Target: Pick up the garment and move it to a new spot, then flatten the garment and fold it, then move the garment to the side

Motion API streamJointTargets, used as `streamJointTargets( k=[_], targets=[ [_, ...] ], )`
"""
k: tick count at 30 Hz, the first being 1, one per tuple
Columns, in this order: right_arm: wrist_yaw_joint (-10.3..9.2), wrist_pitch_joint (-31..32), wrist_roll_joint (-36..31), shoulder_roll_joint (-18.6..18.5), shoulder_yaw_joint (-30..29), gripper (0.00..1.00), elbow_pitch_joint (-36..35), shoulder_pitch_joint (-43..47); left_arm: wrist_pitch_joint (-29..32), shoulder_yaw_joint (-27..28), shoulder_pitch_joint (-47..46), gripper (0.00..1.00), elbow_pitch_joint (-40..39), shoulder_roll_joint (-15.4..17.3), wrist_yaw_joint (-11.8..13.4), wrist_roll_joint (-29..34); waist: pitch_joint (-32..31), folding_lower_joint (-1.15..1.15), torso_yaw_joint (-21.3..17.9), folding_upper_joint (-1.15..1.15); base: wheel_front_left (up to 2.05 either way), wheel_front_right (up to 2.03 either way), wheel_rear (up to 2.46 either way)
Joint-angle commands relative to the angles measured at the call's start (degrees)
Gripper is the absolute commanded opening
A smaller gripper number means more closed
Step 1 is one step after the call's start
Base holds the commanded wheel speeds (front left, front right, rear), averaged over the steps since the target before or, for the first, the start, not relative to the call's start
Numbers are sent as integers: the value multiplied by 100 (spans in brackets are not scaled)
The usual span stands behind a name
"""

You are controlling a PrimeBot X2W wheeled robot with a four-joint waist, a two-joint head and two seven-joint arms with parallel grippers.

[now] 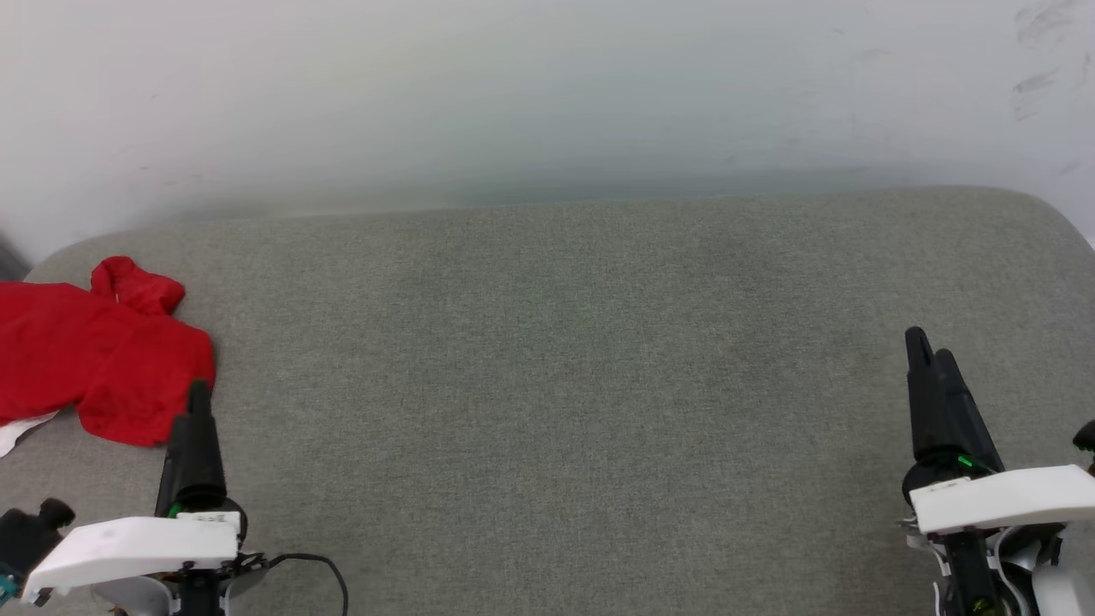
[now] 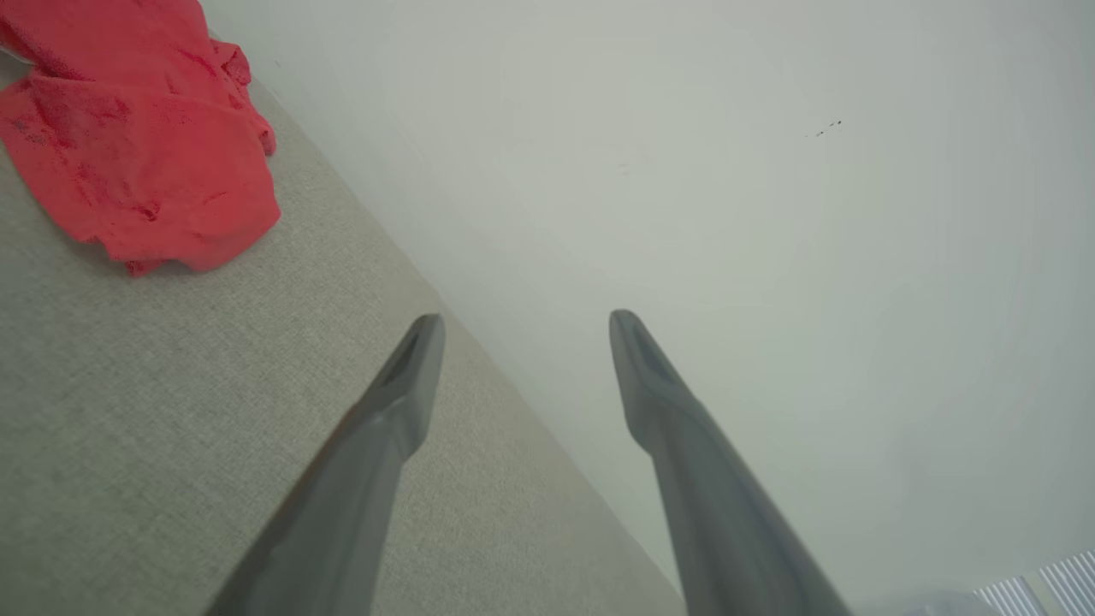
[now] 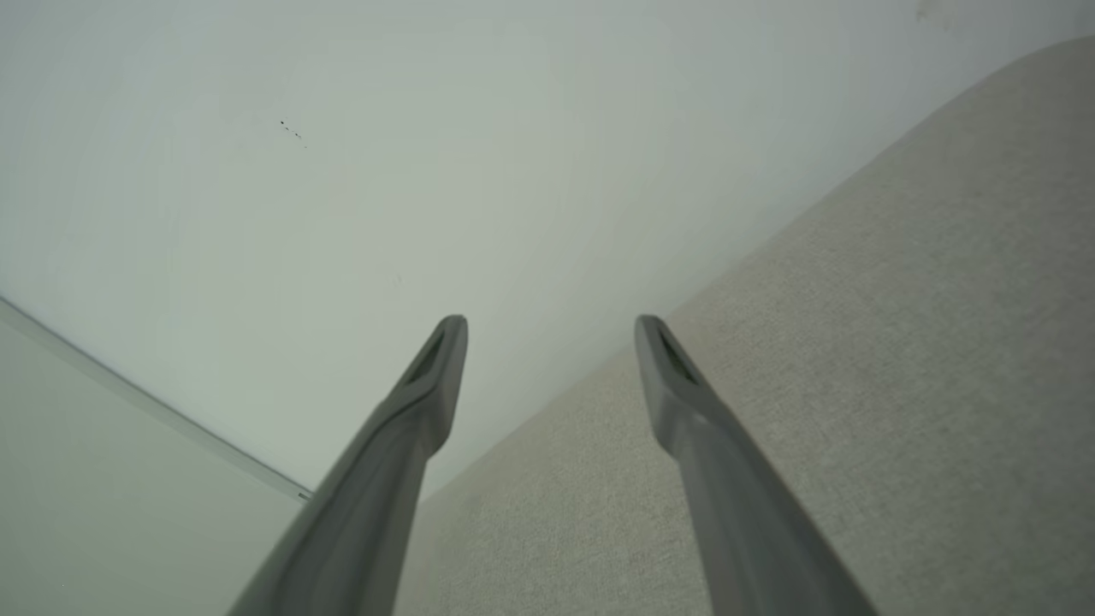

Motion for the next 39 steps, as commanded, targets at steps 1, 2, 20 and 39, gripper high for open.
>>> streamJointTargets(
  k=[1, 2, 20, 39],
  targets=[
    [10, -54, -313, -19, 81, 100, -203, -142, -59, -76, -4, 100, -250, 17, 48, 283, 2, 0, -3, 0, 0, 0, 0],
    [10, -74, -490, -19, 136, 100, -267, -142, -80, -139, 17, 100, -337, 17, 92, 413, 3, 0, -5, 0, 0, 0, 0],
    [12, -432, -2838, -18, 285, 100, -686, -92, -437, -1598, 179, 100, -1215, 332, 758, 3085, 105, 0, -42, 0, 0, 0, 0],
    [13, -720, -4430, -17, 233, 100, -642, -101, -720, -3065, 67, 100, -923, 1079, 1918, 3994, 218, 0, -76, 0, 0, 0, 0]
  ],
)
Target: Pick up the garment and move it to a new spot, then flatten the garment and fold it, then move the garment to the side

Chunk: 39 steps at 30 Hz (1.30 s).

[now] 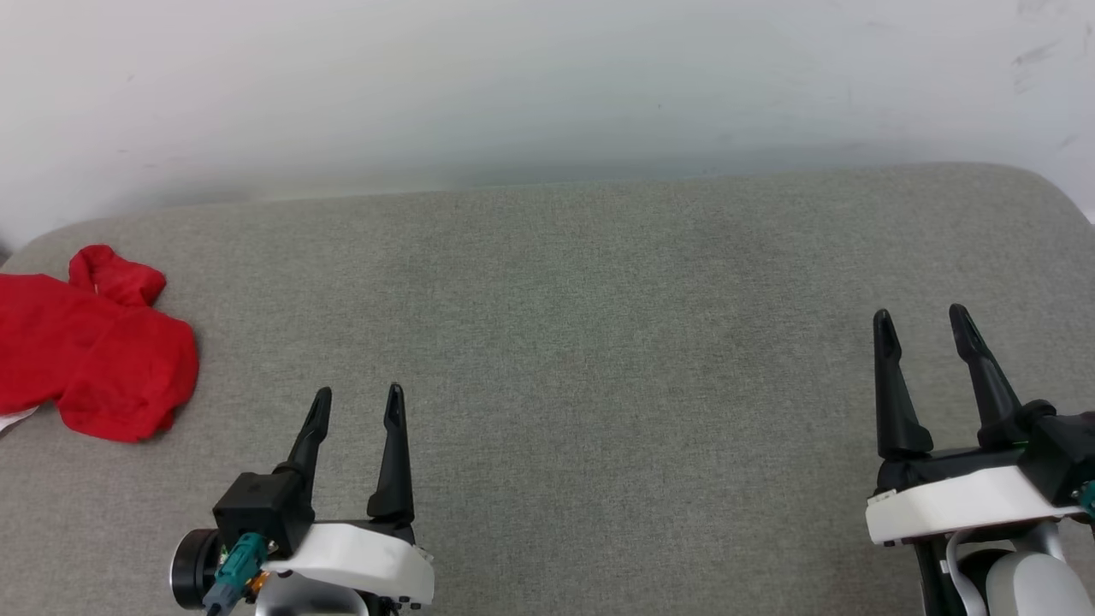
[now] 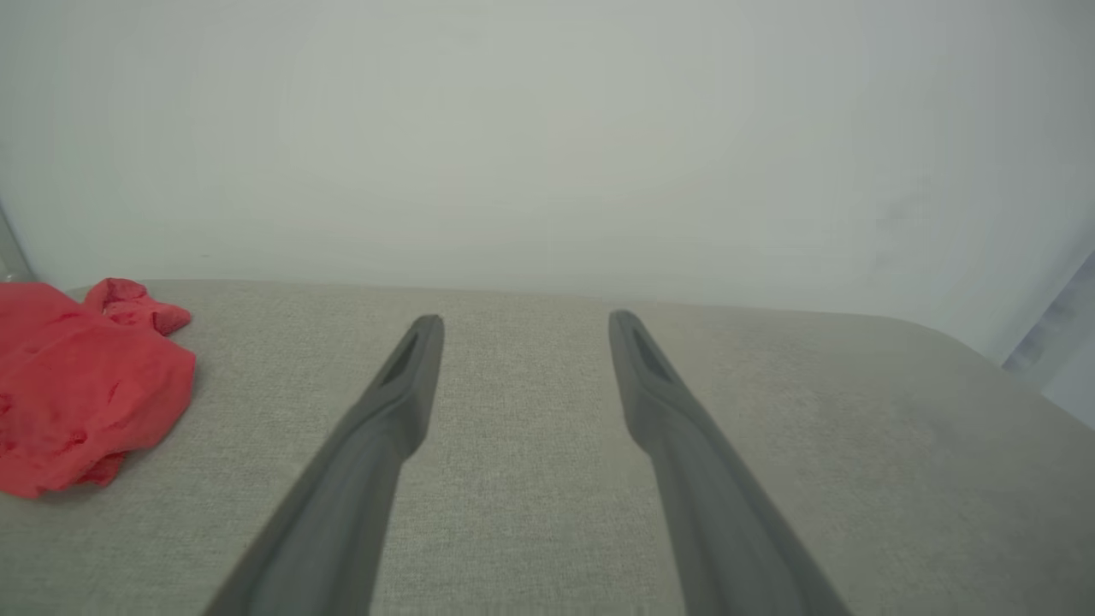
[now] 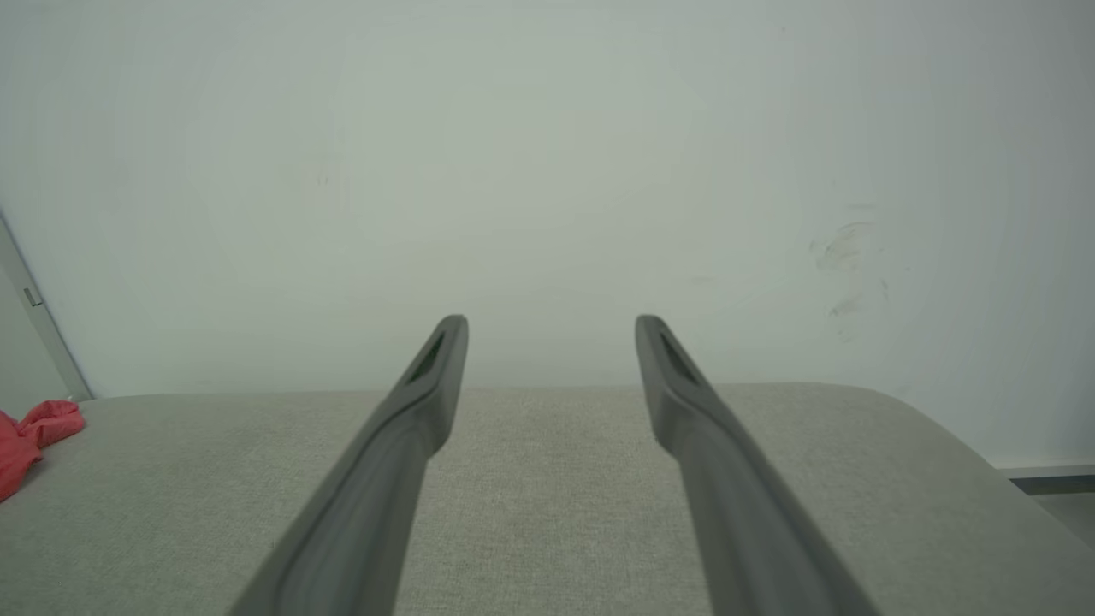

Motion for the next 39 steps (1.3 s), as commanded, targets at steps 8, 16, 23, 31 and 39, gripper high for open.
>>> streamJointTargets(
  k=[8, 16, 23, 31, 39],
  targets=[
    [8, -159, -111, -12, 164, 100, -266, -143, -148, 227, 6, 100, -190, -206, -207, 9, 75, 0, -16, 0, 0, 0, 0],
    [7, -257, 272, -11, 44, 100, -68, -28, -246, 987, 280, 100, -347, -585, -972, 331, 89, 0, -21, 0, 0, 0, 0],
    [7, -338, 178, -10, 147, 100, 224, 21, -328, 1363, 455, 100, -132, -810, -1432, 884, 94, 0, -50, 0, 0, 0, 0],
    [7, -426, -10, -10, 231, 100, 345, -14, -415, 1386, 478, 100, -19, -904, -1579, 1445, 121, 0, -59, 0, 0, 0, 0],
    [7, -509, -1, -8, 239, 100, 403, -36, -487, 1475, 508, 100, 6, -960, -1686, 1631, 136, 0, -61, 0, 0, 0, 0]
  ],
)
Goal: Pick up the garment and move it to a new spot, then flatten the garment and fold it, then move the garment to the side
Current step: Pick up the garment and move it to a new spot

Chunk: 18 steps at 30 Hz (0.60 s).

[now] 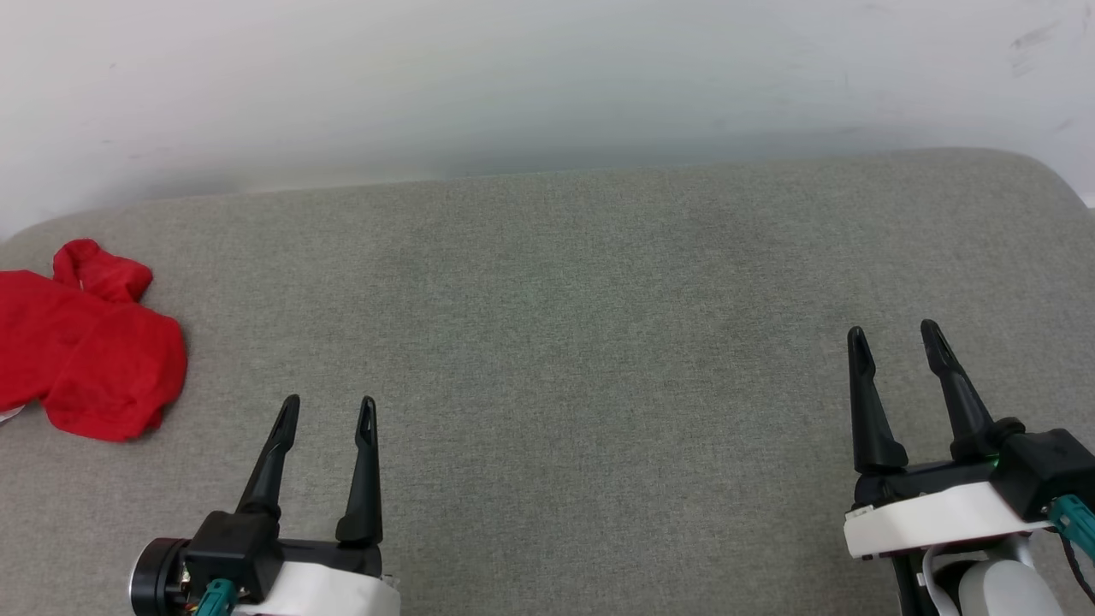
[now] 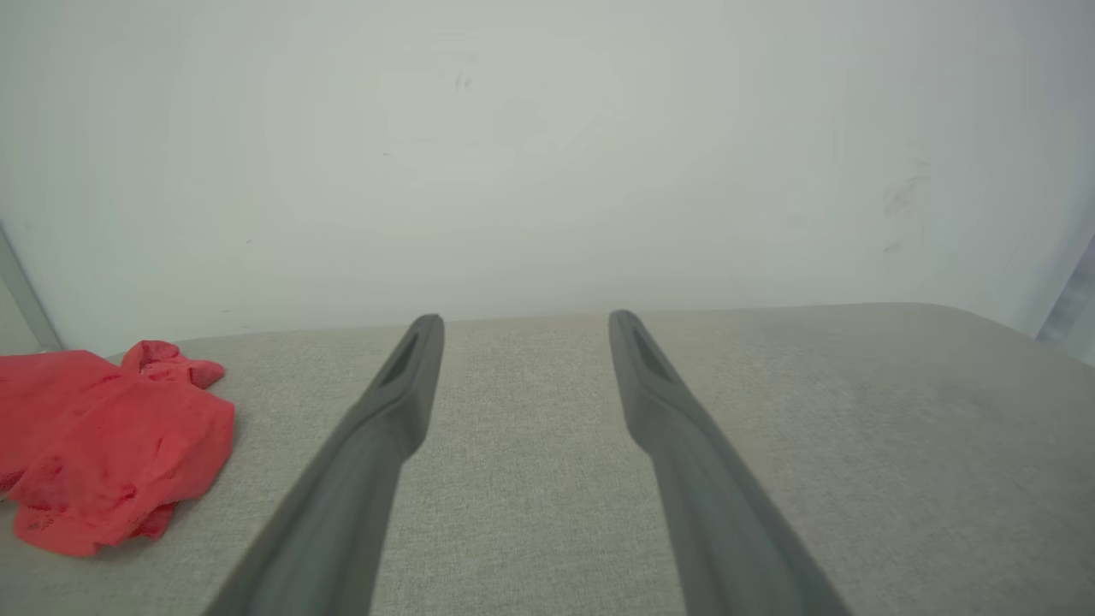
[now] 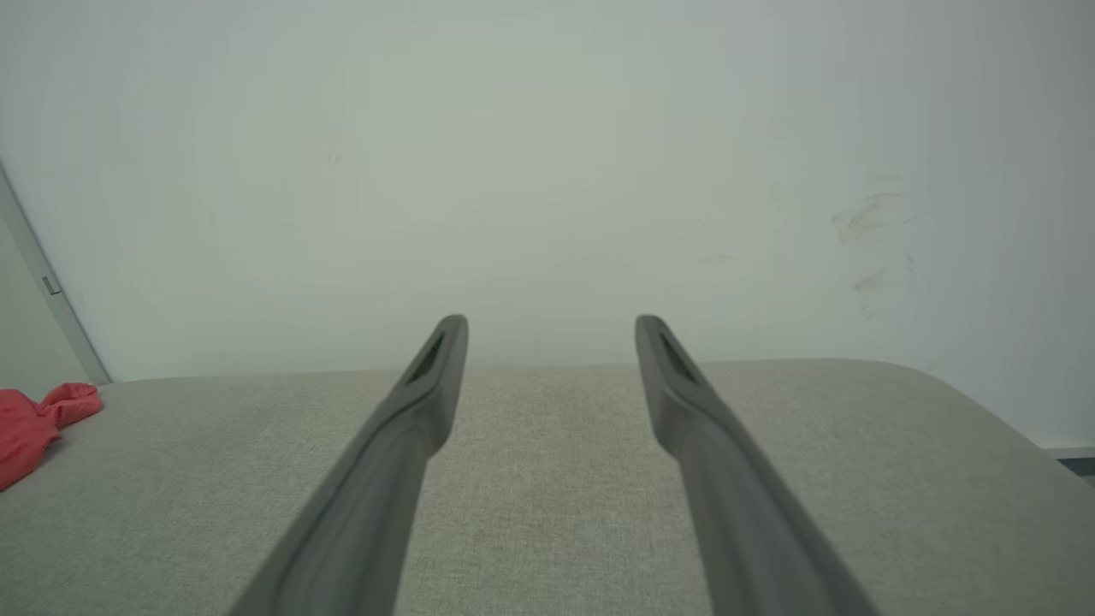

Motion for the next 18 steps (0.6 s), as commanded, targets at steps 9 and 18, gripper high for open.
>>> streamJointTargets(
  k=[9, 18],
  targets=[
    [-2, -103, -241, -5, 54, 100, 24, -14, -104, 150, 105, 100, 31, -38, -163, 86, -7, 0, 17, 0, 0, 0, 0],
    [-2, -102, -307, -4, 81, 100, -3, 55, -92, 161, -38, 100, 94, -43, -202, -80, 6, 0, 326, 0, 0, 0, 0]
  ],
)
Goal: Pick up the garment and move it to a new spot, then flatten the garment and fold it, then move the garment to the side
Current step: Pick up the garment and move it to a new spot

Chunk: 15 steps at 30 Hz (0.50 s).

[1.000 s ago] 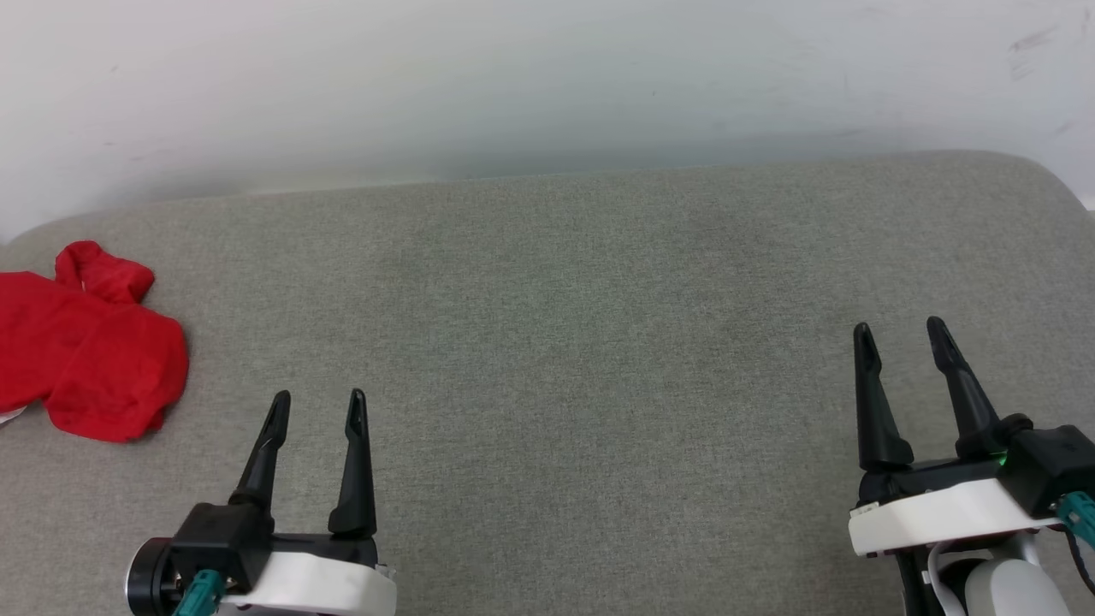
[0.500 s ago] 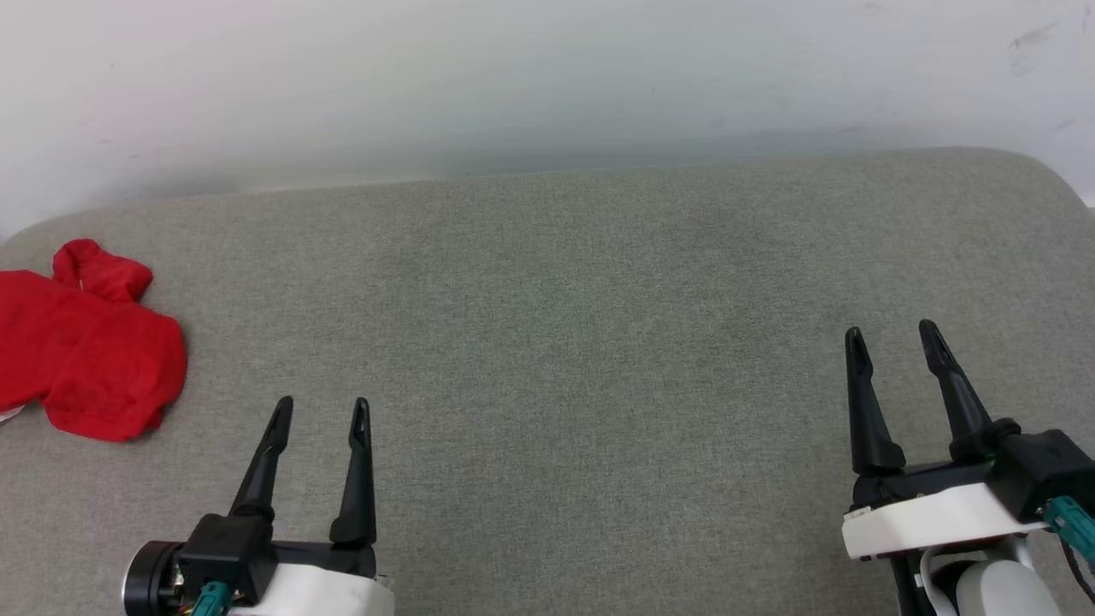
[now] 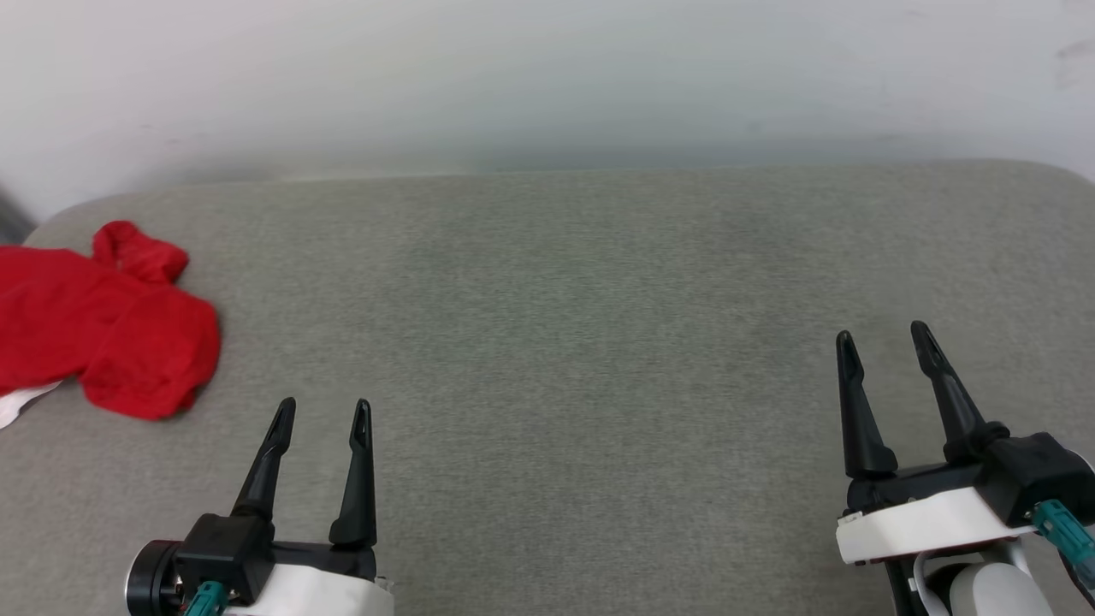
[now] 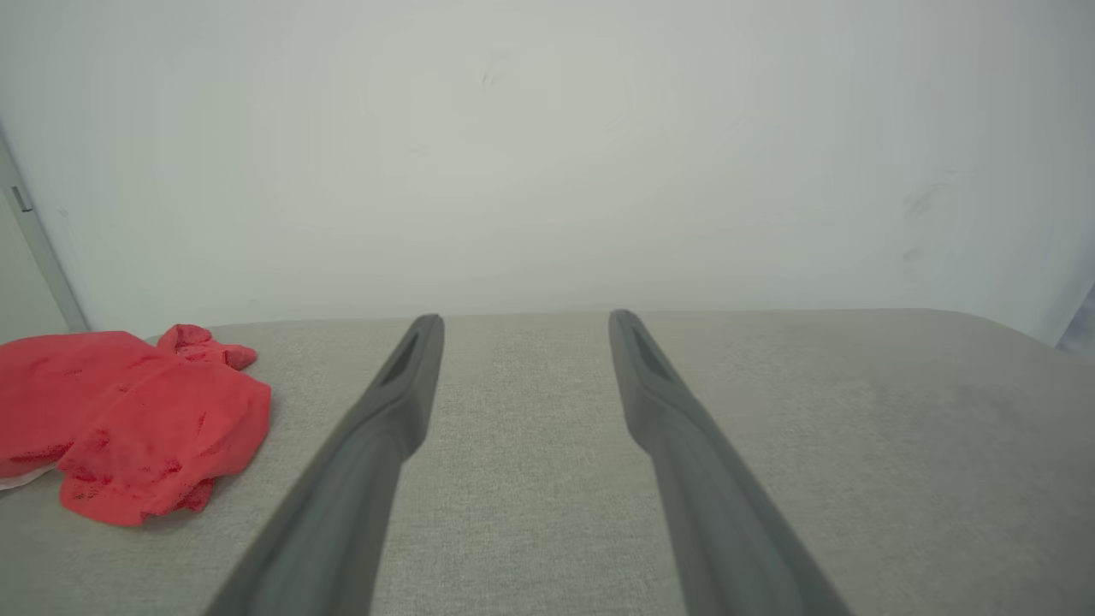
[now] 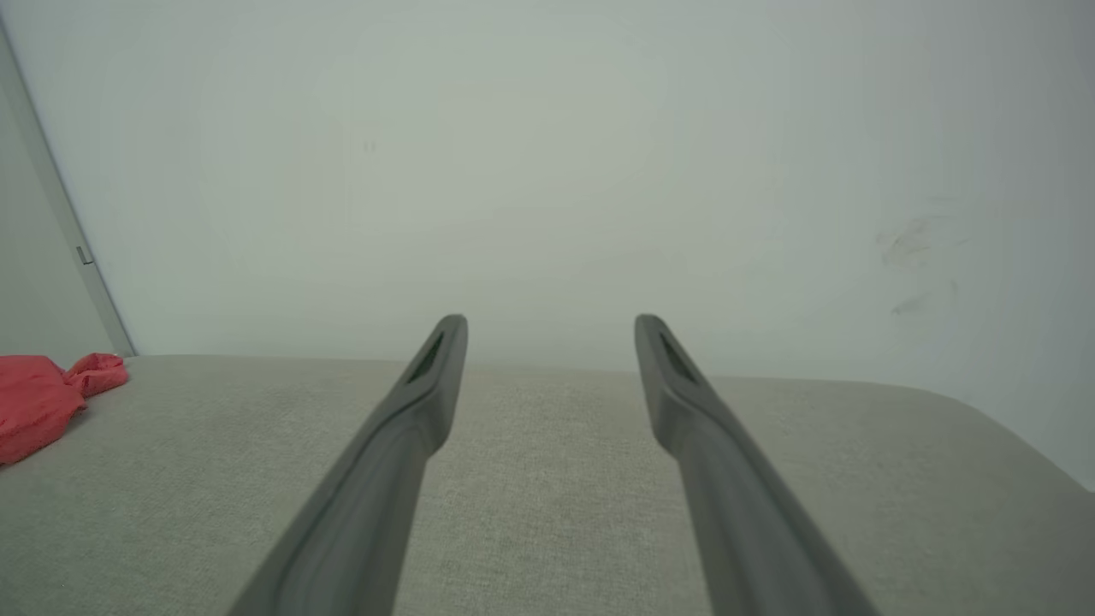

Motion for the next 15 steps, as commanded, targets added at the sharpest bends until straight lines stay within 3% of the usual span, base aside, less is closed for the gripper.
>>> streamJointTargets(
  k=[1, 15],
  targets=[
    [-2, -12, -15, -5, 27, 100, -1, 54, -16, 11, -46, 100, 15, -10, 7, -37, -5, 0, 147, 0, 0, 0, 0],
    [-2, -12, 16, -4, 365, 100, 96, 259, -16, 218, 252, 100, 19, -10, 31, -36, -298, 0, 1294, 0, 0, 0, 0]
  ],
)
